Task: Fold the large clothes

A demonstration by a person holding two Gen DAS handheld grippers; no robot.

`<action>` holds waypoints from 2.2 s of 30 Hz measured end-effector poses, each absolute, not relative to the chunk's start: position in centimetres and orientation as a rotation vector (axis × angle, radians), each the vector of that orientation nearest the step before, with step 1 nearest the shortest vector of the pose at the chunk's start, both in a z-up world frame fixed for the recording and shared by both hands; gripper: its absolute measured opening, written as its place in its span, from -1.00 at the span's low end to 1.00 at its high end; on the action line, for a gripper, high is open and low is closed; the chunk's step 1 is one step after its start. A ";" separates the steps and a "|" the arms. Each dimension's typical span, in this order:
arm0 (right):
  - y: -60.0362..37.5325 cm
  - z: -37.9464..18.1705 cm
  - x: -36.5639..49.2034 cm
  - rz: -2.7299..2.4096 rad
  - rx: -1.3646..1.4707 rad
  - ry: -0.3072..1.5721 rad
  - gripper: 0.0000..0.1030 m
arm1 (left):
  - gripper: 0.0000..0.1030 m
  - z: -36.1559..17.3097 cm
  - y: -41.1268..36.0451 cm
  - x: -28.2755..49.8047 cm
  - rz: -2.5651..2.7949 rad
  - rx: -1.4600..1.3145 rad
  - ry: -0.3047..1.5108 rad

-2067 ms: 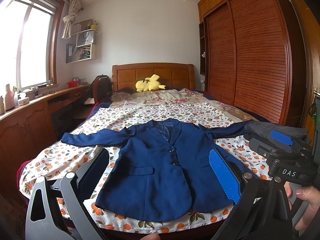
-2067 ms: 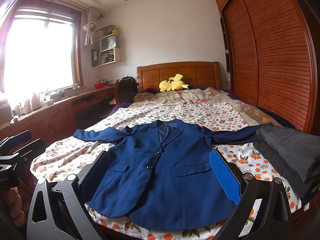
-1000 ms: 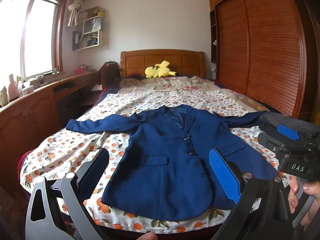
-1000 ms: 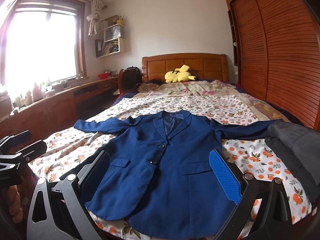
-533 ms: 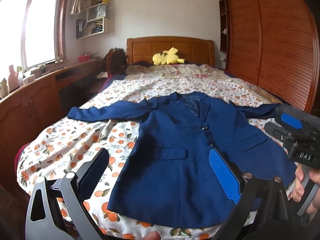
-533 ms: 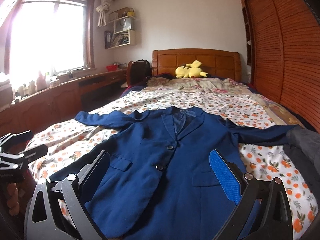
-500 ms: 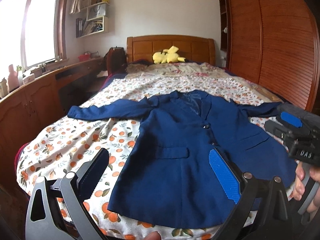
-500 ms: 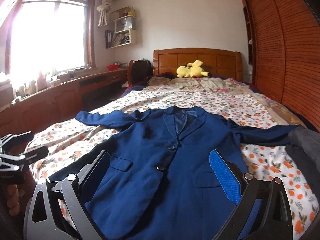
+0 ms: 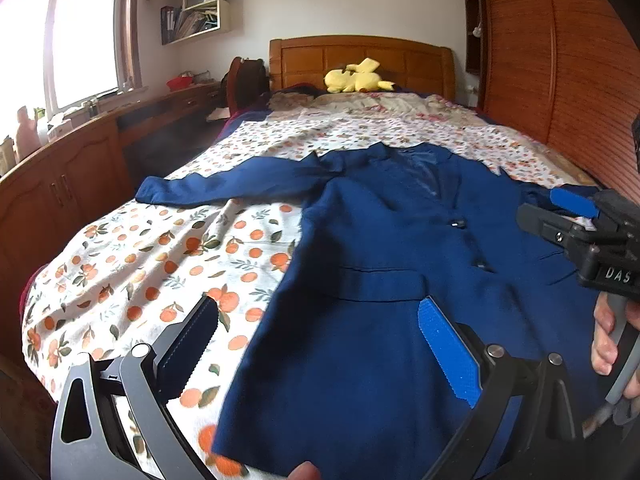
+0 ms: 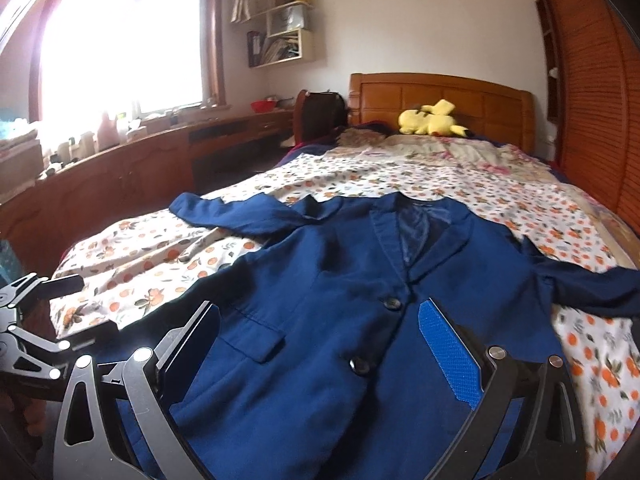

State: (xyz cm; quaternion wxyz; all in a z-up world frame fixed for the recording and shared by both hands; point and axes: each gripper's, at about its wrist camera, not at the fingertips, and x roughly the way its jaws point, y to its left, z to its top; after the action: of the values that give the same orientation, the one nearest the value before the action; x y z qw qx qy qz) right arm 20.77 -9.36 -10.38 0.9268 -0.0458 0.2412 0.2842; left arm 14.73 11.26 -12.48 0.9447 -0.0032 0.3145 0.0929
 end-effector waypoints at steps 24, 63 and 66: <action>-3.8 -15.2 26.9 0.631 -0.133 0.568 0.87 | 0.95 -15.4 25.6 30.7 0.150 -0.132 0.774; -5.0 -14.3 26.7 0.632 -0.092 0.577 0.87 | -1.00 -9.4 29.3 46.0 0.282 -0.130 0.778; -5.5 -13.4 26.6 0.640 -0.087 0.576 0.87 | -1.00 -7.5 25.2 44.8 0.219 -0.078 0.754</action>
State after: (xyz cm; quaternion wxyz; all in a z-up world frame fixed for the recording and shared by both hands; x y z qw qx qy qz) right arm 26.56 -5.50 -13.43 0.9077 -0.0422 0.2793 0.3102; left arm 44.80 25.22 -7.52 0.9233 -0.0380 0.3671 0.1065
